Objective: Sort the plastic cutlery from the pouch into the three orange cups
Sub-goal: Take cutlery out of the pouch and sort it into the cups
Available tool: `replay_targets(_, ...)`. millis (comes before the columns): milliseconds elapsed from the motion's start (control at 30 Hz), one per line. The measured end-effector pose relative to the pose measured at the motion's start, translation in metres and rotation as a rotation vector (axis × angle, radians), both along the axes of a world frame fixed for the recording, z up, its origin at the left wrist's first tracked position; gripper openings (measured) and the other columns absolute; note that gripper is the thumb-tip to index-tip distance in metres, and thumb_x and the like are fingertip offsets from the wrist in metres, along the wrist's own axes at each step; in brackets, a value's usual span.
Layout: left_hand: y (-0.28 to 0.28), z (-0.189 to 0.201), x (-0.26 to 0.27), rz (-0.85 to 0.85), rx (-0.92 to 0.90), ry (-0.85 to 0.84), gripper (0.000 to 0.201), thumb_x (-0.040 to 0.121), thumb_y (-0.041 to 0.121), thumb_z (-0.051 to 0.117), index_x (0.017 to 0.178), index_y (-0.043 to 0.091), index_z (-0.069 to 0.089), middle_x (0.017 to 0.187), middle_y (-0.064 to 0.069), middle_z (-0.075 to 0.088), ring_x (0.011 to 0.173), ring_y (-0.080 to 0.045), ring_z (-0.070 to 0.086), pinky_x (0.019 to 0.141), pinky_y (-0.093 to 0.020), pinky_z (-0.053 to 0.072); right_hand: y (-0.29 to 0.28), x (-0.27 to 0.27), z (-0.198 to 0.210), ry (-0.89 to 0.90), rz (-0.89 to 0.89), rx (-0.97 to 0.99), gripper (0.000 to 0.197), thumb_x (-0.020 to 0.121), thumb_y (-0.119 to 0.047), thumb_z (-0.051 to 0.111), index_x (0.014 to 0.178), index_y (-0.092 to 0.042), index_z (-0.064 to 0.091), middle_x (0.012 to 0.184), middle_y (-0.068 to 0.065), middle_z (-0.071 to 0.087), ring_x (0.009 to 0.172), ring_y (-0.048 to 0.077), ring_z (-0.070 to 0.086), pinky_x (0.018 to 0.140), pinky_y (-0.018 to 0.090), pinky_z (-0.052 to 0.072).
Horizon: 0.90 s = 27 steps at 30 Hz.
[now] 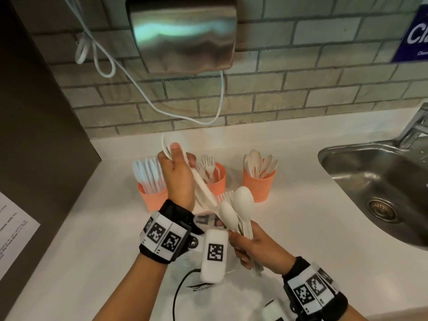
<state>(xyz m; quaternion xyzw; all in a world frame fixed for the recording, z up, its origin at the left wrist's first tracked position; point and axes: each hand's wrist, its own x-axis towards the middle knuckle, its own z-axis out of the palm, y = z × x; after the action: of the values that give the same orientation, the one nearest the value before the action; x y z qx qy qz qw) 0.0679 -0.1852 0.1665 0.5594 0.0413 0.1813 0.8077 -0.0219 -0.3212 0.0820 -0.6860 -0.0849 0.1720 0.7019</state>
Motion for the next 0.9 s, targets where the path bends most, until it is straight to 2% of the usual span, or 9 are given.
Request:
replay_targets(133, 0.017, 0.009, 0.008, -0.069, -0.002, 0.007, 0.021, 0.101, 0.016, 0.033, 0.095, 0.017, 0.053, 0.044, 0.012, 0.042, 0.042, -0.001, 0.041, 0.045, -0.014, 0.036, -0.002, 0.001, -0.002, 0.045, -0.046, 0.016, 0.022, 0.097, -0.01, 0.043, 0.118, -0.006, 0.049, 0.051, -0.012, 0.038, 0.038, 0.006, 0.035, 0.036, 0.019, 0.035)
replay_targets(233, 0.019, 0.011, -0.006, -0.269, 0.025, 0.071, 0.021, 0.099, 0.012, 0.038, 0.098, 0.017, 0.058, 0.052, 0.007, 0.041, 0.041, -0.005, 0.045, 0.039, -0.015, 0.036, -0.005, 0.005, 0.002, 0.049, -0.094, 0.057, 0.023, 0.097, -0.01, 0.043, 0.119, -0.007, 0.049, 0.05, -0.013, 0.04, 0.039, 0.006, 0.036, 0.037, 0.019, 0.035)
replay_targets(300, 0.013, 0.005, -0.019, -0.374, 0.173, 0.083, 0.018, 0.095, 0.01, 0.046, 0.088, 0.018, 0.06, 0.048, 0.01, 0.042, 0.038, -0.006, 0.038, 0.034, -0.014, 0.028, -0.006, 0.008, 0.004, 0.029, -0.118, 0.083, 0.023, 0.097, -0.01, 0.042, 0.116, -0.019, 0.051, 0.051, -0.011, 0.04, 0.04, 0.006, 0.037, 0.037, 0.02, 0.036)
replay_targets(367, 0.003, -0.005, -0.029, -0.421, 0.348, 0.069, 0.012, 0.089, 0.006, 0.057, 0.081, 0.013, 0.062, 0.048, 0.013, 0.051, 0.04, -0.003, 0.04, 0.034, -0.012, 0.031, -0.006, 0.011, 0.006, 0.009, -0.133, 0.084, 0.024, 0.097, -0.011, 0.043, 0.116, -0.021, 0.051, 0.05, -0.011, 0.041, 0.04, 0.006, 0.038, 0.037, 0.021, 0.037)
replay_targets(467, -0.011, -0.022, -0.033, -0.417, 0.43, 0.076, 0.008, 0.077, 0.006, 0.071, 0.081, 0.01, 0.066, 0.079, -0.006, 0.068, 0.071, -0.012, 0.061, 0.059, -0.015, 0.052, -0.004, 0.014, 0.008, -0.022, -0.125, 0.059, 0.016, 0.096, -0.01, 0.044, 0.109, -0.016, 0.051, 0.049, -0.011, 0.043, 0.038, 0.006, 0.038, 0.036, 0.021, 0.038)
replay_targets(533, -0.017, -0.031, -0.033, -0.398, 0.475, 0.093, 0.016, 0.074, 0.01, 0.075, 0.072, 0.019, 0.063, 0.079, -0.009, 0.065, 0.076, -0.02, 0.06, 0.07, -0.033, 0.054, -0.003, 0.014, 0.008, -0.025, -0.121, 0.052, 0.009, 0.096, -0.009, 0.045, 0.093, -0.015, 0.051, 0.049, -0.011, 0.043, 0.037, 0.007, 0.039, 0.036, 0.021, 0.038)
replay_targets(633, -0.02, -0.034, -0.027, -0.378, 0.54, 0.076, 0.027, 0.076, 0.011, 0.073, 0.062, 0.025, 0.055, 0.071, -0.004, 0.058, 0.07, -0.019, 0.053, 0.07, -0.038, 0.048, -0.003, 0.013, 0.007, -0.009, -0.114, 0.021, 0.007, 0.095, -0.009, 0.046, 0.088, -0.008, 0.047, 0.051, -0.007, 0.042, 0.037, 0.008, 0.038, 0.036, 0.021, 0.038)
replay_targets(800, -0.015, -0.025, -0.012, -0.27, 0.517, -0.008, 0.018, 0.082, 0.006, 0.065, 0.072, 0.016, 0.054, 0.083, -0.02, 0.065, 0.079, -0.033, 0.061, 0.076, -0.038, 0.051, -0.005, 0.012, 0.005, -0.002, -0.1, -0.012, 0.02, 0.096, -0.009, 0.044, 0.114, -0.015, 0.051, 0.06, 0.0, 0.037, 0.039, 0.007, 0.035, 0.036, 0.02, 0.035)
replay_targets(900, -0.015, -0.032, -0.011, -0.348, 0.636, 0.026, 0.012, 0.08, 0.014, 0.069, 0.076, 0.014, 0.058, 0.077, -0.011, 0.061, 0.07, -0.019, 0.057, 0.068, -0.033, 0.048, -0.004, 0.012, 0.004, 0.015, -0.082, 0.007, 0.019, 0.096, -0.009, 0.044, 0.113, -0.014, 0.051, 0.059, 0.0, 0.036, 0.039, 0.007, 0.033, 0.035, 0.019, 0.033)
